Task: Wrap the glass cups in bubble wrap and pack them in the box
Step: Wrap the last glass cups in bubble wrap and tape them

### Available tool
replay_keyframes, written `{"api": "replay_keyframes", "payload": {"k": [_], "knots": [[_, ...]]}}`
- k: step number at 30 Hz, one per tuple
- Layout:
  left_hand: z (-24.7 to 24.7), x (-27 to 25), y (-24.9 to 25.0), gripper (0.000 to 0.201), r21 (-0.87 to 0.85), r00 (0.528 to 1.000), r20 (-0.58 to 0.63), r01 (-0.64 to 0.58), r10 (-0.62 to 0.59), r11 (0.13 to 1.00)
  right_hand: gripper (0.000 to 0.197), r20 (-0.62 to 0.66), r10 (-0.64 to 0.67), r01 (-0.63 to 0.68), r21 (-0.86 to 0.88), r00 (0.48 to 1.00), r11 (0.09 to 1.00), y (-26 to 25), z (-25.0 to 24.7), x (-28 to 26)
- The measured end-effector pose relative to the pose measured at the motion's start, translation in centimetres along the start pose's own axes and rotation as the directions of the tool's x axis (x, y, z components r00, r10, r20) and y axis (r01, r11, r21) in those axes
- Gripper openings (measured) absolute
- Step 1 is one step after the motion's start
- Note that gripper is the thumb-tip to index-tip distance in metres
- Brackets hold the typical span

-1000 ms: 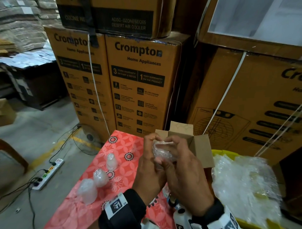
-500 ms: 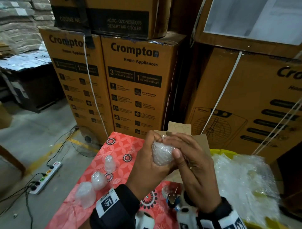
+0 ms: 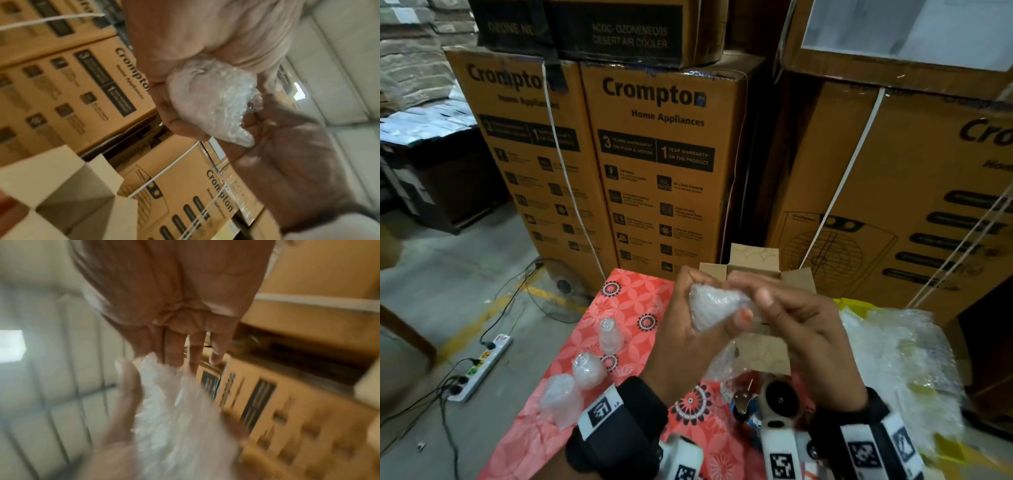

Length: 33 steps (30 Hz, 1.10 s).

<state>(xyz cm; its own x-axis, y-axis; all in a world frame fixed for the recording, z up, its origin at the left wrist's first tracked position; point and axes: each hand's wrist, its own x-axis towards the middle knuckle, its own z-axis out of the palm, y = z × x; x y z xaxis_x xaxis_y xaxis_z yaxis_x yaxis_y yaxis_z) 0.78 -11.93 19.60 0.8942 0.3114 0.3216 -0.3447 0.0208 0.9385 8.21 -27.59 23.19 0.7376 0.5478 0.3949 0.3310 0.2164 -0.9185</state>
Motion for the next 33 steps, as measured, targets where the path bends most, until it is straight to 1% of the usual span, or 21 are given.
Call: {"api": "replay_keyframes", "payload": {"k": [1,2,3,4,6,7,9,11,12,14,16,19,20,21,23,25,26,27,29,32,33], "knots": [[0.0,0.1,0.1,0.061,-0.029,1.0,-0.021,0.015,-0.016,0.999,0.028,-0.108,0.017,-0.002,0.141,0.994,0.99,0.1,0.2,-0.2],[-0.1,0.2,0.1,0.058,-0.044,0.999,-0.037,0.026,-0.028,0.999,0.027,-0.215,0.007,0.037,0.202,0.977,0.979,0.2,0.3,-0.4],[-0.1,0.2,0.1,0.055,-0.052,0.998,-0.036,0.04,-0.042,0.998,0.026,-0.296,-0.049,0.097,0.151,0.954,0.984,0.3,0.5,-0.7],[-0.1,0.2,0.1,0.051,-0.068,0.997,-0.038,0.063,-0.066,0.996,0.023,-0.322,-0.146,0.16,0.019,0.935,0.987,0.4,0.6,-0.9],[-0.4,0.1,-0.3,0.051,-0.117,0.991,-0.05,0.116,-0.122,0.986,0.022,-0.195,-0.363,0.304,-0.275,0.911,0.912,0.7,0.9,-1.1],[-0.7,0.0,-0.7,0.059,-0.135,0.987,-0.058,0.138,-0.147,0.981,0.023,-0.104,-0.432,0.372,-0.356,0.896,0.857,0.9,1.1,-1.1],[-1.0,-0.1,-1.5,0.084,-0.144,0.978,-0.07,0.183,-0.195,0.973,0.025,-0.027,-0.488,0.443,-0.379,0.872,0.813,1.3,1.5,-0.9],[-0.7,-0.2,-1.7,0.092,-0.234,0.975,-0.076,0.188,-0.211,0.954,0.024,-0.047,-0.493,0.45,-0.341,0.869,0.825,1.6,1.8,-0.6],[-0.6,-0.4,-1.6,0.091,-0.313,0.974,-0.082,0.177,-0.212,0.933,0.022,-0.07,-0.464,0.429,-0.28,0.883,0.859,1.8,1.9,-0.4],[0.0,-0.6,-0.9,0.088,-0.535,0.977,-0.016,0.173,-0.215,0.827,0.019,-0.144,-0.364,0.355,-0.084,0.92,0.931,2.0,2.3,-0.3],[0.2,-0.7,-0.6,0.09,-0.638,0.983,0.044,0.163,-0.176,0.753,0.018,-0.197,-0.306,0.321,0.046,0.931,0.946,2.5,3.0,-0.5],[-0.5,-0.5,-0.6,0.049,-0.485,0.995,0.031,0.094,-0.09,0.87,0.009,-0.316,-0.283,0.32,0.071,0.906,0.945,3.5,4.3,-1.3],[-0.7,-0.5,-0.6,0.043,-0.417,0.996,0.03,0.087,-0.082,0.905,0.007,-0.355,-0.267,0.312,0.073,0.896,0.947,3.8,4.7,-1.6],[-0.8,-0.5,-0.5,0.044,-0.374,0.997,0.033,0.08,-0.073,0.924,0.01,-0.374,-0.24,0.294,0.094,0.896,0.951,3.9,4.9,-1.7],[-0.9,-0.4,-0.1,0.056,-0.335,0.998,0.038,0.06,-0.05,0.94,0.016,-0.336,-0.087,0.184,0.268,0.938,0.946,3.9,4.8,-1.3],[-1.1,-0.2,0.1,0.053,-0.296,0.998,0.059,0.043,-0.027,0.954,0.024,-0.144,0.132,-0.037,0.528,0.981,0.849,3.6,4.1,-0.4],[-1.3,0.0,0.1,0.045,-0.255,0.997,0.074,0.035,-0.016,0.966,0.026,-0.035,0.195,-0.137,0.591,0.98,0.795,3.4,3.5,0.0],[-1.5,0.2,-0.1,0.039,-0.216,0.997,0.082,0.023,-0.006,0.976,0.025,0.033,0.219,-0.197,0.583,0.975,0.789,3.4,2.8,0.5],[-1.8,0.7,-0.4,0.036,-0.147,0.998,0.06,0.015,-0.006,0.989,0.018,0.064,0.235,-0.235,0.496,0.97,0.836,3.4,1.1,1.5],[-2.3,1.1,-0.9,0.036,-0.112,0.999,0.004,0.045,-0.045,0.993,0.016,-0.067,0.316,-0.256,0.437,0.947,0.862,5.2,-2.1,1.4],[-2.4,1.2,-1.2,0.035,-0.108,0.999,-0.016,0.048,-0.05,0.993,0.014,-0.136,0.357,-0.294,0.343,0.924,0.892,6.6,-3.5,0.7]]}}
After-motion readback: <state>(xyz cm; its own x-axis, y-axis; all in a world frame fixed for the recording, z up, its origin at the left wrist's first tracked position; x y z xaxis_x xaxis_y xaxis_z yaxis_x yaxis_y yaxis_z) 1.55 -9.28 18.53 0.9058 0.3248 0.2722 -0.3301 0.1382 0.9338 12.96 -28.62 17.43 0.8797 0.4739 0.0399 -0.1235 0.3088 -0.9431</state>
